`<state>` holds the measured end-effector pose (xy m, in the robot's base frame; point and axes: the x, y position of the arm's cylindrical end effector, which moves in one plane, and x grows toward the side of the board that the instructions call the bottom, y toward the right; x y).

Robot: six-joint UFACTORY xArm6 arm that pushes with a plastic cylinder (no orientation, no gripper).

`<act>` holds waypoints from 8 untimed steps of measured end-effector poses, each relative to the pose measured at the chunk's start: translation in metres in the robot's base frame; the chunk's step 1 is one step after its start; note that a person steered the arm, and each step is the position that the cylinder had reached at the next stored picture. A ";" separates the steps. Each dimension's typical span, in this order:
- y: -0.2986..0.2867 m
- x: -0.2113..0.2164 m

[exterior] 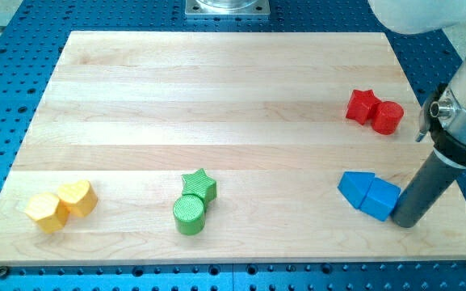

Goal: Point your arm diagonally to the red star

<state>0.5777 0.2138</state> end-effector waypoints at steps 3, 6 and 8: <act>-0.107 0.021; -0.144 -0.011; -0.122 -0.098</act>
<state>0.4798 0.0914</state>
